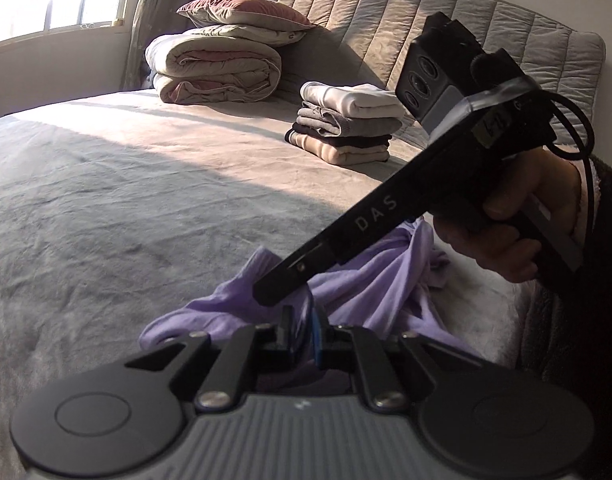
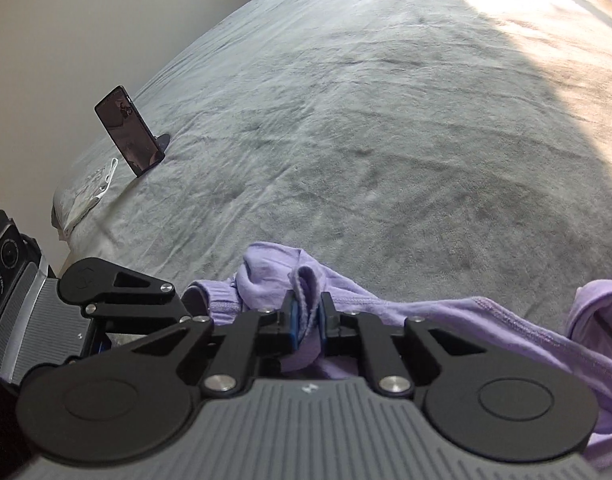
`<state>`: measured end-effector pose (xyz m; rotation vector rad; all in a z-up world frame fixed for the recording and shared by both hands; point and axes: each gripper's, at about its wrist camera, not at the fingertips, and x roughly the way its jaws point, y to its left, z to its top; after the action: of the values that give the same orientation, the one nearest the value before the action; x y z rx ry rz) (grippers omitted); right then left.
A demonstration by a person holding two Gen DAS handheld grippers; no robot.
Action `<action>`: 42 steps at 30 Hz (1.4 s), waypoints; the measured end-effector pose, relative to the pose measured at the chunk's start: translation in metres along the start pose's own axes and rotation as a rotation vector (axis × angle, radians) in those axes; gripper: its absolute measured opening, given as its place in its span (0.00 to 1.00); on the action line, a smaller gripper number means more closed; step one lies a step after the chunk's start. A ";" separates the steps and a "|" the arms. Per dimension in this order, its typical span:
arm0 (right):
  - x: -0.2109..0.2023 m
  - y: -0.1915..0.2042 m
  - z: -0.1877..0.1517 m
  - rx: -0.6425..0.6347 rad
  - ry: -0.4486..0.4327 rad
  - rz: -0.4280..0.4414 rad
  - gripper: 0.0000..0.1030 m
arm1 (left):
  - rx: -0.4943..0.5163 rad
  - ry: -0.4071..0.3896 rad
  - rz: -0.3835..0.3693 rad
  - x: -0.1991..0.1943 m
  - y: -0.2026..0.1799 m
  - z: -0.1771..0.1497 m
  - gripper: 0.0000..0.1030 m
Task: Fold clothes
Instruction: 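Lift the garment with both grippers, stretching it between them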
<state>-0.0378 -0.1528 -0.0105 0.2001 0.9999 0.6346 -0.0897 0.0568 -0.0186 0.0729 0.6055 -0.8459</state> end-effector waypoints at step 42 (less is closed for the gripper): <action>0.003 0.044 0.177 0.477 -0.543 0.136 0.08 | -0.619 -0.377 0.127 -0.089 0.159 0.019 0.05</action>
<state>0.0927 -0.0933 0.1017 0.8225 0.5960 0.4186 -0.0116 0.2184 0.0164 -0.5928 0.4770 -0.5015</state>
